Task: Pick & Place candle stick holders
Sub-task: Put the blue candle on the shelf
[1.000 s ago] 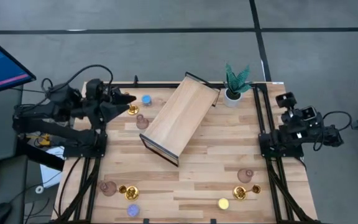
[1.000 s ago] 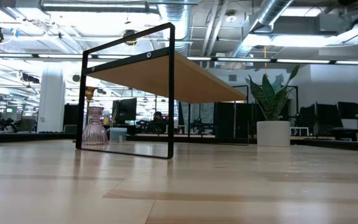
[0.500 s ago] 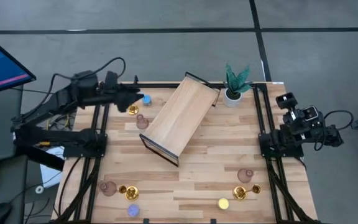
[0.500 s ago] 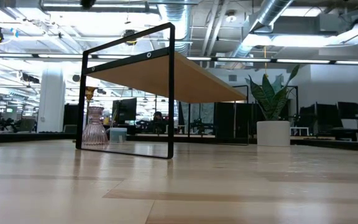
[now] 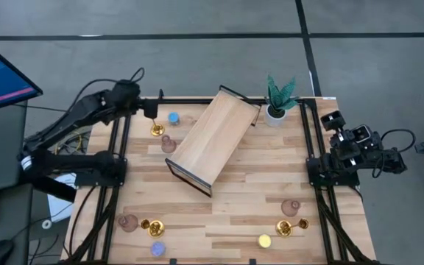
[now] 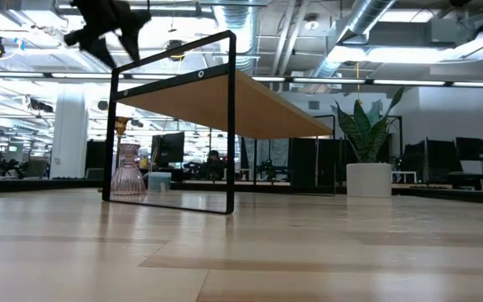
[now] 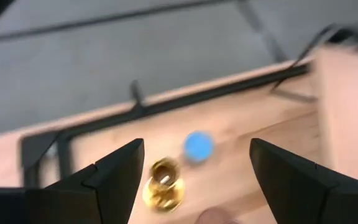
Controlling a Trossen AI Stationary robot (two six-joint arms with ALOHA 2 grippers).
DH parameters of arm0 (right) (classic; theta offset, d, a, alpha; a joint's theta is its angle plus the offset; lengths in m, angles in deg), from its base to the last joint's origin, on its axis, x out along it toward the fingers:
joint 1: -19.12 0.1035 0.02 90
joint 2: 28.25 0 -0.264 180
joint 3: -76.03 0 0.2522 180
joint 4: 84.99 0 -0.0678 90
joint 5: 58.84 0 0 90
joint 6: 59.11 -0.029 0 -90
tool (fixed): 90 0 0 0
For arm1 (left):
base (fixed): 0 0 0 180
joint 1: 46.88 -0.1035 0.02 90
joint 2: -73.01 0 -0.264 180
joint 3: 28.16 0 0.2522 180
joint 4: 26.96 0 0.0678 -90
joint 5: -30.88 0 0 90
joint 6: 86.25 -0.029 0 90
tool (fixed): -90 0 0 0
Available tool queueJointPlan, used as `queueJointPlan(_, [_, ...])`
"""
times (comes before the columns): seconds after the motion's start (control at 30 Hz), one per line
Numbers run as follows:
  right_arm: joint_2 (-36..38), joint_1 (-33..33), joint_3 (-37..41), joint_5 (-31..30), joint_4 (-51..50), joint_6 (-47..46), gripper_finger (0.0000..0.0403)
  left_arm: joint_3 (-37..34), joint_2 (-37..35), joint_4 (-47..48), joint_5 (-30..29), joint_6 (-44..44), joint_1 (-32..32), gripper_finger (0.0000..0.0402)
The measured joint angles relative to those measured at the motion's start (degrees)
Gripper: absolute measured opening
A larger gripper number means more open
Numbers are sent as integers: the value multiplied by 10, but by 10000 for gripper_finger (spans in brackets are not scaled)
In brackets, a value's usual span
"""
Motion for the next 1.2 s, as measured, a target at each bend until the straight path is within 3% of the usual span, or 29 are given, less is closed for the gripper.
queueJointPlan(0.33, [0, 0, 0, 0, -2, 0, 286, 0, 95, 4, 27, 16, -45, 294])
queueJointPlan(0.63, [0, 0, 0, 0, -4, 0, 286, -14, 125, 1, 33, 29, -49, 294])
queueJointPlan(0.9, [0, 0, 0, 0, -7, 0, 286, -128, 38, -73, 28, 58, -34, 294])
queueJointPlan(1.2, [0, 0, 0, 0, -13, 0, 286, -205, -34, -151, -1, 60, -13, 294])
